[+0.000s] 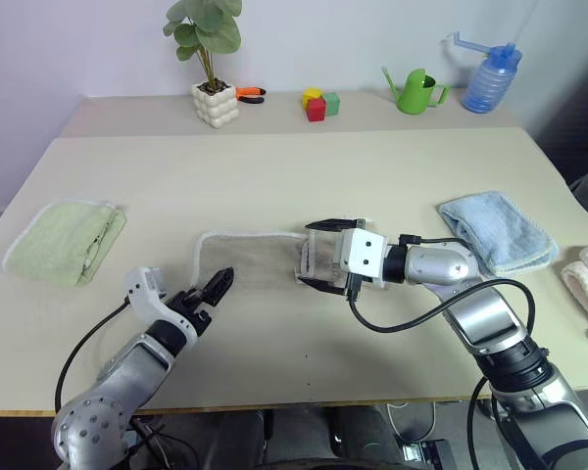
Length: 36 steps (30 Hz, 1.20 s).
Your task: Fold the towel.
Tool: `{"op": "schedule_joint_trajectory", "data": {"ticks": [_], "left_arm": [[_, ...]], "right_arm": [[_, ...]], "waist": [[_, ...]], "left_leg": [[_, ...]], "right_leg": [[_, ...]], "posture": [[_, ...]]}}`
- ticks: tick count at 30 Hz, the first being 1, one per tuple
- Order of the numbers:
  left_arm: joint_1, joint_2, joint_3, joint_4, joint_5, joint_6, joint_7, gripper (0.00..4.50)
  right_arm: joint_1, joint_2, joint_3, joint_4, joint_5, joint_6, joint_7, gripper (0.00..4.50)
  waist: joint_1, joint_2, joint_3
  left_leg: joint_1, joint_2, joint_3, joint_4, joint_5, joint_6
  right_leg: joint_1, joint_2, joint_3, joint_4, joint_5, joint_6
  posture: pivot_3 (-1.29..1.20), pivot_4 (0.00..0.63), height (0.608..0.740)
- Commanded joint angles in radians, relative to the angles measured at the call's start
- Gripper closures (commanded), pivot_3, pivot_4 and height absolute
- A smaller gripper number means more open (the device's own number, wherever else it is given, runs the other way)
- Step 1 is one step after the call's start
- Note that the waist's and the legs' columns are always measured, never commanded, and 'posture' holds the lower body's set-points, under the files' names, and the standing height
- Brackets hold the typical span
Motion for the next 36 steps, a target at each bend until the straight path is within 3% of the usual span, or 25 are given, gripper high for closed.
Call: {"op": "schedule_joint_trajectory", "data": {"ticks": [1,7,12,17,21,23,27,32,36], "left_arm": [[-0.023,-0.006,0.016,0.059,-0.001,-0.036,0.063,1.32],[-0.061,0.005,0.037,0.083,-0.01,-0.116,0.062,4.44],[-0.088,0.057,0.076,0.066,0.006,-0.187,0.013,4.48],[-0.159,0.229,0.169,0.104,0.012,-0.248,-0.097,4.48],[-0.198,0.361,0.17,0.113,0.028,-0.244,-0.219,4.48],[-0.233,0.433,0.123,0.106,0.057,-0.225,-0.299,4.48],[-0.313,0.518,-0.107,0.04,0.162,-0.201,-0.487,4.48],[-0.344,0.537,-0.384,-0.012,0.346,-0.235,-0.658,4.48],[-0.354,0.511,-0.485,0.029,0.45,-0.259,-0.721,4.48]], "right_arm": [[0.017,-0.001,0.001,-0.07,-0.001,-0.009,0.002,0.0],[0.069,-0.026,-0.004,-0.099,-0.014,0.002,0.01,0.0],[0.105,-0.042,-0.025,-0.112,-0.017,0.025,0.001,0.0],[0.143,-0.073,-0.067,-0.104,-0.006,0.033,0.002,0.0],[0.145,-0.087,-0.078,-0.075,-0.015,0.012,0.004,0.0],[0.139,-0.084,-0.078,-0.055,-0.019,0.004,0.002,0.0],[0.129,-0.064,-0.072,-0.029,-0.021,0.0,-0.009,0.0],[0.13,-0.062,-0.073,-0.023,-0.032,-0.004,-0.025,0.0],[0.133,-0.071,-0.087,-0.026,-0.04,0.001,-0.037,0.0]], "waist": [[-0.001,0.0,0.0],[-0.001,-0.001,0.001],[-0.001,-0.001,0.001],[-0.001,-0.002,0.001],[-0.002,-0.002,0.001],[-0.001,-0.002,0.002],[0.003,-0.003,0.002],[-0.007,-0.002,0.002],[-0.004,-0.003,0.002]], "left_leg": [[0.002,0.0,0.0,-0.001,0.0,0.0],[0.004,0.0,-0.001,-0.001,0.0,0.0],[0.004,0.0,-0.001,-0.001,0.0,0.0],[0.003,0.0,-0.001,-0.002,0.0,0.0],[0.003,0.0,0.0,-0.002,0.0,0.0],[0.003,0.0,0.0,-0.002,0.0,0.0],[0.003,-0.001,-0.001,-0.002,0.0,0.0],[0.003,0.0,0.0,-0.005,-0.001,0.001],[0.004,0.0,0.0,-0.013,0.001,-0.002]], "right_leg": [[0.002,0.0,0.0,0.0,0.0,0.0],[0.004,0.0,-0.001,-0.002,0.0,0.0],[0.004,0.0,-0.001,-0.002,0.0,0.0],[0.004,0.0,-0.001,-0.003,-0.001,-0.001],[0.004,0.0,-0.001,-0.004,-0.001,-0.001],[0.004,0.0,-0.001,-0.004,-0.001,-0.001],[0.005,0.0,-0.002,-0.005,-0.001,-0.001],[0.004,-0.001,-0.002,-0.006,0.0,-0.001],[0.001,0.0,-0.001,-0.007,0.0,0.0]], "posture": [[0.0,0.15,0.727],[0.0,0.15,0.727],[0.0,0.15,0.727],[0.0,0.15,0.727],[0.0,0.15,0.727],[0.0,0.15,0.727],[0.0,0.15,0.727],[0.0,0.15,0.727],[0.0,0.15,0.727]]}}
